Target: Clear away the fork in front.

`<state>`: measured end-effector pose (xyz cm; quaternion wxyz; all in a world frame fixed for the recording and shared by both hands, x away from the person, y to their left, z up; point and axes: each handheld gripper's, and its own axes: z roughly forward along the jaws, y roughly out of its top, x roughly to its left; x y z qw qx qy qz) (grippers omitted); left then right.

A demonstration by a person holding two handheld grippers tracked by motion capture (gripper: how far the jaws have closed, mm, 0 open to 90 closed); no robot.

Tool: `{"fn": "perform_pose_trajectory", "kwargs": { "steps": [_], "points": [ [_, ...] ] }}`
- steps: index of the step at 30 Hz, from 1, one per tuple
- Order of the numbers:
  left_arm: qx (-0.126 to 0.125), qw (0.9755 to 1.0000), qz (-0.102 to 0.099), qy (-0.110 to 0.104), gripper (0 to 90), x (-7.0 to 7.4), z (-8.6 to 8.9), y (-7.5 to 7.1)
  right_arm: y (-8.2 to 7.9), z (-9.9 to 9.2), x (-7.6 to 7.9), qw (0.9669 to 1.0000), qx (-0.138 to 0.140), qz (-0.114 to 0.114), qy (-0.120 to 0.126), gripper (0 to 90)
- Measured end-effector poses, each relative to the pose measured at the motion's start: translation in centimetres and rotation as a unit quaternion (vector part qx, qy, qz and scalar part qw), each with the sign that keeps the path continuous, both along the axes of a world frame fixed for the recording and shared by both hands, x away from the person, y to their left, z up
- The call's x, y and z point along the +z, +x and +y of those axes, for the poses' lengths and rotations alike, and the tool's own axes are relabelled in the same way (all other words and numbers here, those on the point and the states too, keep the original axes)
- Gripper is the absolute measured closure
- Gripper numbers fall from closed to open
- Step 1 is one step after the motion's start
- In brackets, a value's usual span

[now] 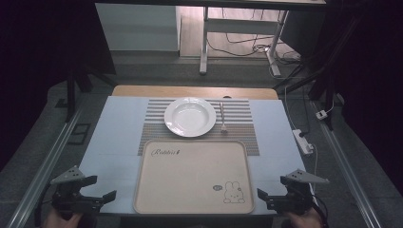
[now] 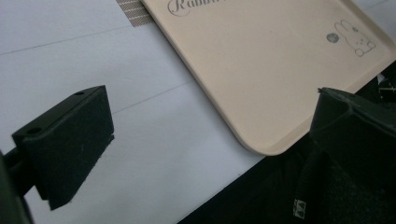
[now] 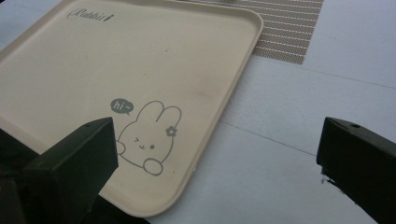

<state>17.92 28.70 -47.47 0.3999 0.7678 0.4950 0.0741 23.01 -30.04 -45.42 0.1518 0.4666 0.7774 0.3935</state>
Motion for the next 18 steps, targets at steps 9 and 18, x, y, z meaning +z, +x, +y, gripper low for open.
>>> {"fn": "perform_pose_trajectory", "kwargs": {
  "steps": [9, 18],
  "points": [
    [-0.017, 0.9996, 0.004, 0.021, 0.2, -0.03, -0.52, 0.10, 0.11, 0.25, -0.06, 0.9998, 0.018, 0.007, -0.005, 0.0],
    [-0.024, 0.9995, 0.010, 0.020, 0.8, -0.10, -0.58, 0.31, 0.07, 0.51, -0.08, 0.9996, 0.024, 0.010, -0.012, 0.0]
  ]
}}
